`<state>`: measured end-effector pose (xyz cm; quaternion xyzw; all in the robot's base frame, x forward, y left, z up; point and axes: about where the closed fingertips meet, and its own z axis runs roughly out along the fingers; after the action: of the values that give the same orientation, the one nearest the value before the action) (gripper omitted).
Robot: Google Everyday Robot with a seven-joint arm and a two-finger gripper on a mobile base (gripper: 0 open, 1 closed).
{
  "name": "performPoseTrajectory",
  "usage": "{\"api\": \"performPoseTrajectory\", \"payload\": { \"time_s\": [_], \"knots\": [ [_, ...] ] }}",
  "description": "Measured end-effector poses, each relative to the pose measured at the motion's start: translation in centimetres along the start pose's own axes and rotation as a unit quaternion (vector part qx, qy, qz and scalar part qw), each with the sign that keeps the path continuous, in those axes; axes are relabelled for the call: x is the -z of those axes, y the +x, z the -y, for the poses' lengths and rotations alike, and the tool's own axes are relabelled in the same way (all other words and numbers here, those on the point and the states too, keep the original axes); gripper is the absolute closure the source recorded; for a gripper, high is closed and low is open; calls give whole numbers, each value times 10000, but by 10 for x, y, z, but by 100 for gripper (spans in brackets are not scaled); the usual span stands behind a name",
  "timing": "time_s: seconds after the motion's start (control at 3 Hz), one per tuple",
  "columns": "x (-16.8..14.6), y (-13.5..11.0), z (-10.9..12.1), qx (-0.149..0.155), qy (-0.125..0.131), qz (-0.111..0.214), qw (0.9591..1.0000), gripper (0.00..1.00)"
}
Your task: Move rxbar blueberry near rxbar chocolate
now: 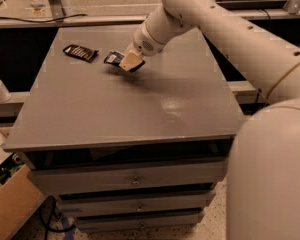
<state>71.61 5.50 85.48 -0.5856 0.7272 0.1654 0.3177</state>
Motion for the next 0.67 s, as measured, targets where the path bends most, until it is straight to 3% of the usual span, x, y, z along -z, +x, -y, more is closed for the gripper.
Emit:
{"api": "performPoseTrajectory", "payload": {
  "time_s": [0.67],
  "knots": [
    [-59,-36,36,-143,32,8,9999,100]
  ]
}}
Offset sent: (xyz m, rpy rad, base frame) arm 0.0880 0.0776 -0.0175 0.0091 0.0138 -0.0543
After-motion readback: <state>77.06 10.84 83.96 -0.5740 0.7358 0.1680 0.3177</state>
